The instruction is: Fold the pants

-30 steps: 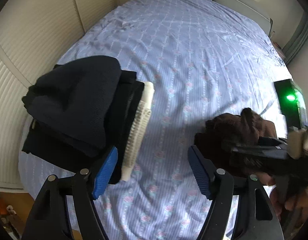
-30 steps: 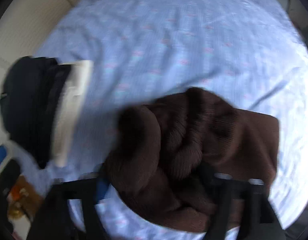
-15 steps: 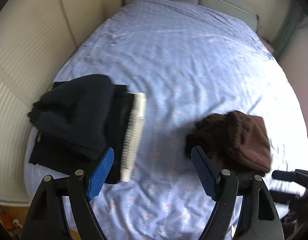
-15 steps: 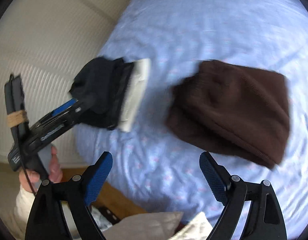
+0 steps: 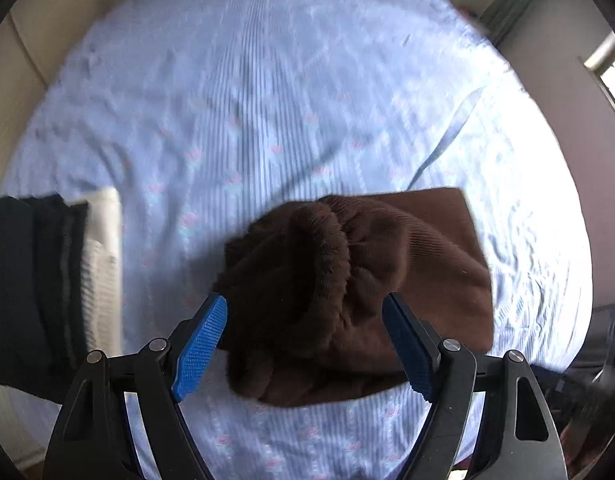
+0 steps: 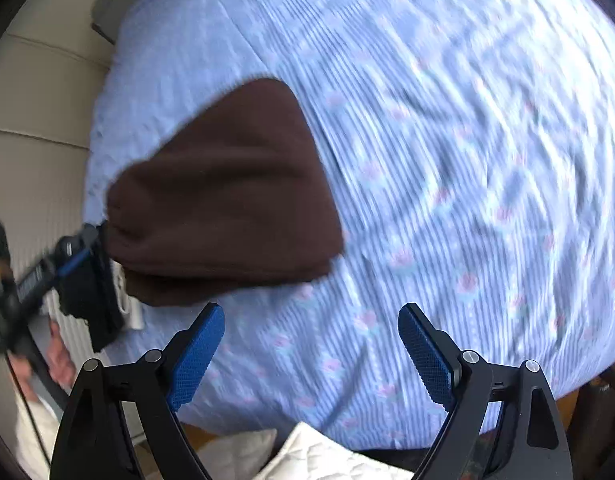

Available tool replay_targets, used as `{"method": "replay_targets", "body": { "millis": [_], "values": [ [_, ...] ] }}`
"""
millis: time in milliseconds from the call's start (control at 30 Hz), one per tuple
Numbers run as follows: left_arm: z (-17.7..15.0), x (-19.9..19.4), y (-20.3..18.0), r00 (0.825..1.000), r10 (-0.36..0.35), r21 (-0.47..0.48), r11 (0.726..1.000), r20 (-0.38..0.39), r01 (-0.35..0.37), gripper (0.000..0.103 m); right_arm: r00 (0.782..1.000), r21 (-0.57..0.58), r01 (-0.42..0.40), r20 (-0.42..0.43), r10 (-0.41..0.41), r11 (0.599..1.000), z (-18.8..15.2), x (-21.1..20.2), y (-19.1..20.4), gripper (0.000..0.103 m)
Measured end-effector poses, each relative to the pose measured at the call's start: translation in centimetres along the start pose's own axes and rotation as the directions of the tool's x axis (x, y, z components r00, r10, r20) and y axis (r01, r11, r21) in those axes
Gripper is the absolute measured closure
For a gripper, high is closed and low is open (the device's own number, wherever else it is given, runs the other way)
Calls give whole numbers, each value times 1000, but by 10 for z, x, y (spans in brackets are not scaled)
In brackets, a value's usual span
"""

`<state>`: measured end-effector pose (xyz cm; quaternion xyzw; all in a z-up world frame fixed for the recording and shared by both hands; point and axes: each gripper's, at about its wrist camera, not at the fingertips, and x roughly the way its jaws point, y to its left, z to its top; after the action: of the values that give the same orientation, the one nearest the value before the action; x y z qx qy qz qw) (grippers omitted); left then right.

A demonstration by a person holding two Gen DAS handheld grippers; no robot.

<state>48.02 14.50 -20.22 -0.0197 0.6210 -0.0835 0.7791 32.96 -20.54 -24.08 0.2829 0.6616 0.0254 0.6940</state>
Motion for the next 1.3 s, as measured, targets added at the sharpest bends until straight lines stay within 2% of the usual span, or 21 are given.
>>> {"method": "replay_targets", "body": {
  "millis": [133,200,267,333,400,467,567,633,767,900,1000,1067,1133,1200,1300],
  "values": [
    [11,33,4,996,0,-68,998,-93,-6,23,998,-37,-16,-65,14,999,-4,31,4,13],
    [15,42,5,994,-23,-109,994,-110,11,28,996,-63,-14,-84,8,998,-3,41,9,13],
    [16,44,5,992,-40,-139,990,-118,23,66,996,-85,-20,-92,12,996,-1,47,14,13],
    [14,38,11,991,-83,-184,981,-102,63,75,995,-106,-3,-95,-7,994,3,52,18,13],
    [11,19,17,988,-144,-220,967,-51,130,77,994,-110,14,-102,-26,994,7,55,20,13],
    [6,1,23,984,-176,-230,959,-12,168,77,994,-102,11,-106,-22,995,9,54,23,13],
    [-6,-23,38,986,-167,-244,955,18,167,77,996,-123,17,-81,-27,992,14,42,32,13],
    [-10,-28,46,989,-146,-255,956,11,144,77,998,-158,17,-52,-25,987,17,34,43,13],
    [-27,-19,63,985,-171,-306,939,-26,155,76,998,-222,40,-36,-50,974,19,36,58,13],
    [-49,8,79,975,-212,-389,906,-74,167,75,995,-235,75,-48,-89,969,19,50,63,13],
    [-62,21,84,972,-215,-415,896,-97,157,68,993,-230,89,-56,-104,969,17,57,61,13],
    [-70,33,91,973,-198,-428,895,-120,130,53,992,-231,101,-58,-117,968,16,59,60,13],
    [-77,43,96,973,-191,-435,893,-131,117,43,990,-239,111,-60,-129,965,14,63,63,13],
    [-82,50,99,970,-205,-442,888,-129,128,35,988,-252,122,-63,-142,960,11,68,68,13],
    [-88,65,106,966,-228,-459,876,-123,149,18,984,-271,140,-71,-165,952,10,74,77,13]
  ]
}}
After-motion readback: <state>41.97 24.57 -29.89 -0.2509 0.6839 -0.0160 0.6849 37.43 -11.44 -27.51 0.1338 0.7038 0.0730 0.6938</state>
